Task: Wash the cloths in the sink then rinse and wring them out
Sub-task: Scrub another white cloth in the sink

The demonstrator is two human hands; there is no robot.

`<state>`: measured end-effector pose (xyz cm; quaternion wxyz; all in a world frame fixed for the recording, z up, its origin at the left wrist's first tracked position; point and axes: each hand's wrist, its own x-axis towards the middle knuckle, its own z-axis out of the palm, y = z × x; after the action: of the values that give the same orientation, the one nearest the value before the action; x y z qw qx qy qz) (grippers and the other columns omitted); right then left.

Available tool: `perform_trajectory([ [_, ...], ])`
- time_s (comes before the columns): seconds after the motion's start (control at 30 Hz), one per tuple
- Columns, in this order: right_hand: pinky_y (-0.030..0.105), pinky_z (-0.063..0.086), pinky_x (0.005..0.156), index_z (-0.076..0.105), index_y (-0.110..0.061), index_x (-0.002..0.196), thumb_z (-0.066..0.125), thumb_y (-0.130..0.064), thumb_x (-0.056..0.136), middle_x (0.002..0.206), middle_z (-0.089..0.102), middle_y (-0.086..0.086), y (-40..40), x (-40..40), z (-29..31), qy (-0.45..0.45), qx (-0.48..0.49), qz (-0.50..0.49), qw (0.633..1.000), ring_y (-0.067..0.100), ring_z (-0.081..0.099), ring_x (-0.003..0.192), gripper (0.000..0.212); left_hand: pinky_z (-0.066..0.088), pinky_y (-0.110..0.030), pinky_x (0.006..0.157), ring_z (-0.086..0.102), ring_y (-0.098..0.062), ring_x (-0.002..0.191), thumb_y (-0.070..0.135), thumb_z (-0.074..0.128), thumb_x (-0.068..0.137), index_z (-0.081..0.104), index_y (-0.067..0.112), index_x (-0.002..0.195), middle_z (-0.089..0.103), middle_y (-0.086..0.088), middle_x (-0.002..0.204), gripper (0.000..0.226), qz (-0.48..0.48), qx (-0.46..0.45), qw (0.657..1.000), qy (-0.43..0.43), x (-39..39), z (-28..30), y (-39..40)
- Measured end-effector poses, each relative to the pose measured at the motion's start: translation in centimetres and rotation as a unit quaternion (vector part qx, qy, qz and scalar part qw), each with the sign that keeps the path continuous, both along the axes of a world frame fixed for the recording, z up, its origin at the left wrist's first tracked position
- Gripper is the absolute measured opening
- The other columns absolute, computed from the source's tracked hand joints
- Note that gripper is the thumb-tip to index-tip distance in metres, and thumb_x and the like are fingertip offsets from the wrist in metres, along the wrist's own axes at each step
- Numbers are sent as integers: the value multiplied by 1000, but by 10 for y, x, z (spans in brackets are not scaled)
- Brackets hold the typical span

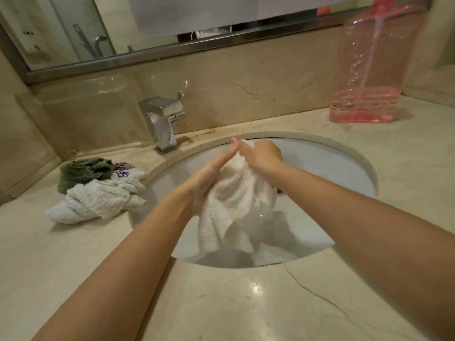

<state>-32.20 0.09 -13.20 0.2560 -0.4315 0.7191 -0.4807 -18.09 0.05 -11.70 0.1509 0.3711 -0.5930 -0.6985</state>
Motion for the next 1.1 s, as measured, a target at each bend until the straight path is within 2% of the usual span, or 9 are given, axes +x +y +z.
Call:
perform_trajectory([
  [0.17,22,44,52,62,-14,80,72,-56,77,76,69,3,7,-15,-6,-98,57,75,991,15,65,61,43,51,-44,98,69,-28,100,47,84,57,64,15,116,74,-9,105,70,-123,-88,946,-287,19,-5,-12],
  [0.3,32,59,72,68,-9,94,78,-56,68,88,75,7,6,-27,-2,-104,95,151,978,21,73,77,55,54,-36,91,69,-22,99,43,85,65,61,14,121,73,-6,107,67,-88,-89,966,-228,25,-7,-22],
  [0.4,44,48,101,64,-9,118,75,-59,63,112,71,9,11,-42,0,-109,235,265,929,26,67,107,75,57,-24,77,70,-15,90,52,65,67,61,14,115,74,-3,101,62,-79,-92,981,-155,27,-8,-26],
  [0.53,47,38,110,56,-13,131,70,-65,70,127,64,10,10,-49,-7,-123,316,335,879,29,58,120,81,54,-31,87,65,-23,102,61,51,73,60,9,121,68,-14,118,71,-35,-76,991,-107,26,-7,-23],
  [0.67,39,54,83,56,-19,127,52,-63,76,117,68,7,11,-50,0,-198,242,356,880,26,66,102,67,53,-21,55,68,-15,61,54,50,90,66,7,97,72,-8,73,50,77,-18,997,-12,26,-3,-25],
  [0.77,28,54,58,63,-17,109,50,-54,80,90,72,2,17,-43,6,-238,197,364,879,17,69,73,48,55,-35,80,70,-21,78,53,55,89,68,9,98,73,-8,86,47,142,16,988,51,28,-3,-30],
  [0.87,18,43,44,64,-10,89,58,-49,87,62,64,-1,18,-23,9,-219,112,261,933,10,58,49,39,53,-38,79,71,-27,82,62,56,84,70,7,101,74,-13,95,58,208,19,975,81,27,-3,-28],
  [1.0,18,43,51,66,-12,79,67,-46,86,66,62,-2,20,26,11,-182,-88,125,971,11,58,59,34,53,-36,74,71,-28,70,70,46,86,73,8,91,74,-14,84,67,257,45,957,127,13,-6,-17],
  [1.1,25,44,57,61,-19,61,69,-45,84,61,61,-2,17,56,8,-14,-175,44,984,15,60,62,36,53,-31,67,66,-21,69,57,43,94,68,9,89,69,-8,76,55,261,74,951,151,-6,-8,0],
])
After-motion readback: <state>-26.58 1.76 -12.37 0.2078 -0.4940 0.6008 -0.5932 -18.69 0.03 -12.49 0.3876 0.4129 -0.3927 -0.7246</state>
